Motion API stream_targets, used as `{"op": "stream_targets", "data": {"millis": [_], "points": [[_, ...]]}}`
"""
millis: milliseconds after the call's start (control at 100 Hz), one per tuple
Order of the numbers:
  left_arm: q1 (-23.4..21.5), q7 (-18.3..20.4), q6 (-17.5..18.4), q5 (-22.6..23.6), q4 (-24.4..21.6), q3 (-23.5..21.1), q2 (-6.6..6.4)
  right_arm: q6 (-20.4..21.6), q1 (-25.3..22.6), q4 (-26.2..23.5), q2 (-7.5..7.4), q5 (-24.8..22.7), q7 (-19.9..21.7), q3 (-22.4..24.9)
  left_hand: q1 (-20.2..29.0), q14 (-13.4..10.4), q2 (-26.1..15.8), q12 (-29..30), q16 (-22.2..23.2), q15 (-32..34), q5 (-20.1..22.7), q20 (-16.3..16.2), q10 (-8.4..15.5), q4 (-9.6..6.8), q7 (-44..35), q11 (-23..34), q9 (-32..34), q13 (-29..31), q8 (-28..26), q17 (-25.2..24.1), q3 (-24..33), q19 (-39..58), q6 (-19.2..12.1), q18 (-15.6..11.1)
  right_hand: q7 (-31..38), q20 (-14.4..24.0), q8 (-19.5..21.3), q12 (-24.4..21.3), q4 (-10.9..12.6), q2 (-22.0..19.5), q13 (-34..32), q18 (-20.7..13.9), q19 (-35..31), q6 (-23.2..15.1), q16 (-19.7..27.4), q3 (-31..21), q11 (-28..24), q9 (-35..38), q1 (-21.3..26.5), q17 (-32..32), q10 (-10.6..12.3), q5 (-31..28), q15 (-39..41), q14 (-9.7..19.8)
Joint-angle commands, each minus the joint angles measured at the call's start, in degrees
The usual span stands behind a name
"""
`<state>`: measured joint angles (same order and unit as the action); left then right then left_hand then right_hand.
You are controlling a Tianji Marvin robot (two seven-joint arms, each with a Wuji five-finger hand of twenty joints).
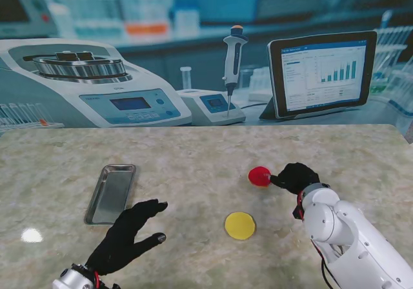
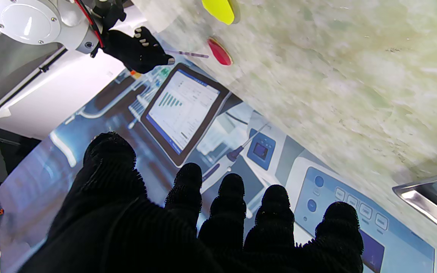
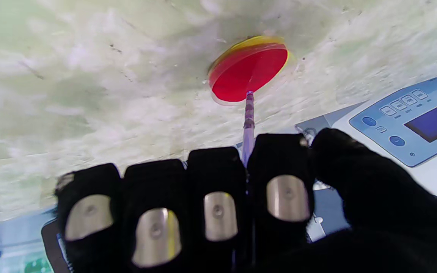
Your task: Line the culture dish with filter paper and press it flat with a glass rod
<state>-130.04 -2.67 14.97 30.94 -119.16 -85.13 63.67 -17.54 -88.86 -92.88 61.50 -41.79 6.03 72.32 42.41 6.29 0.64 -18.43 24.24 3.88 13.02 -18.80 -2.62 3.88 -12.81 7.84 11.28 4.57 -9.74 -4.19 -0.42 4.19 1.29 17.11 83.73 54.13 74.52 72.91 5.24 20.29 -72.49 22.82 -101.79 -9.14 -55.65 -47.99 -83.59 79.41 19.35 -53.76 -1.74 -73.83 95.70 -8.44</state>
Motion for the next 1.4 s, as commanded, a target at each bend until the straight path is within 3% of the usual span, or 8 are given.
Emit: {"op": "stream_targets", "data": {"millis": [0, 370, 790, 1040, 1390], "points": [[-0.5, 0.2, 0.1, -0.1, -0.3, 0.0, 0.09, 0.0, 0.6, 0.3, 0.4, -0.1, 1.4, -0.7, -0.8, -1.9, -2.0, 0.2, -0.9, -0.8, -0.8, 1.9, 0.8, -1.52, 0.8, -1.2, -2.4, -1.9, 0.4, -0.2, -1.4, -2.6, 0.3, -1.7, 2.9, -1.1, 0.3, 0.4, 1.2, -1.3, -2.4, -1.0, -11.4, 2.6, -1.1, 0.4, -3.5, 3.0, 0.1, -1.7, 2.7, -3.6, 5.6, 3.5], [-0.6, 0.1, 0.2, 0.1, -0.3, -0.2, 0.1, -0.7, 4.2, 4.4, 0.02, 0.1, 3.4, -4.3, -0.8, -1.9, -2.0, 0.2, -0.9, -0.8, -0.9, 1.9, 0.8, -1.52, 0.9, -1.2, -2.4, -1.9, 0.5, -0.2, -1.4, -2.5, 0.3, -1.7, 2.9, -1.2, 0.2, 0.4, 1.2, -1.4, -2.4, -1.0, -11.5, 2.5, -1.2, 0.4, -3.5, 3.0, 0.2, -1.7, 2.7, -3.6, 5.6, 3.5], [-0.4, 0.4, -0.1, 0.2, -0.1, -0.2, 0.03, 1.9, 7.0, 6.6, 0.06, 4.1, 5.0, -7.0, -0.8, -1.9, -2.0, 0.2, -0.9, -0.8, -0.8, 1.9, 0.8, -1.53, 0.8, -1.2, -2.4, -1.9, 0.5, -0.2, -1.4, -2.6, 0.3, -1.7, 2.9, -1.3, 0.2, 0.4, 1.2, -1.5, -2.4, -0.9, -11.4, 2.6, -1.2, 0.5, -3.5, 3.0, 0.2, -1.5, 2.7, -3.6, 5.6, 3.5], [-0.4, 0.4, -0.2, 0.2, 0.0, -0.4, 0.07, 1.0, 5.3, 4.4, 0.49, 3.9, 2.8, -4.6, -0.8, -1.8, -2.0, 0.2, -0.9, -0.7, -0.8, 1.9, 0.8, -1.53, 0.8, -1.2, -2.4, -1.8, 0.5, -0.2, -1.4, -2.6, 0.4, -1.6, 2.9, -1.3, 0.2, 0.4, 1.1, -1.4, -2.4, -0.9, -11.4, 2.6, -1.2, 0.5, -3.5, 3.0, 0.2, -1.4, 2.7, -3.6, 5.6, 3.5], [-0.2, 0.4, 0.0, 0.2, 0.0, -0.2, 0.04, -0.6, 5.4, 5.3, 0.18, 2.4, 3.7, -4.1, -0.8, -1.8, -2.1, 0.2, -0.9, -0.7, -0.9, 2.0, 0.8, -1.53, 0.9, -1.2, -2.4, -1.8, 0.5, -0.2, -1.4, -2.6, 0.4, -1.7, 2.9, -1.2, 0.2, 0.4, 1.1, -1.4, -2.4, -0.9, -11.3, 2.6, -1.2, 0.5, -3.5, 3.0, 0.3, -1.4, 2.7, -3.6, 5.6, 3.5]]}}
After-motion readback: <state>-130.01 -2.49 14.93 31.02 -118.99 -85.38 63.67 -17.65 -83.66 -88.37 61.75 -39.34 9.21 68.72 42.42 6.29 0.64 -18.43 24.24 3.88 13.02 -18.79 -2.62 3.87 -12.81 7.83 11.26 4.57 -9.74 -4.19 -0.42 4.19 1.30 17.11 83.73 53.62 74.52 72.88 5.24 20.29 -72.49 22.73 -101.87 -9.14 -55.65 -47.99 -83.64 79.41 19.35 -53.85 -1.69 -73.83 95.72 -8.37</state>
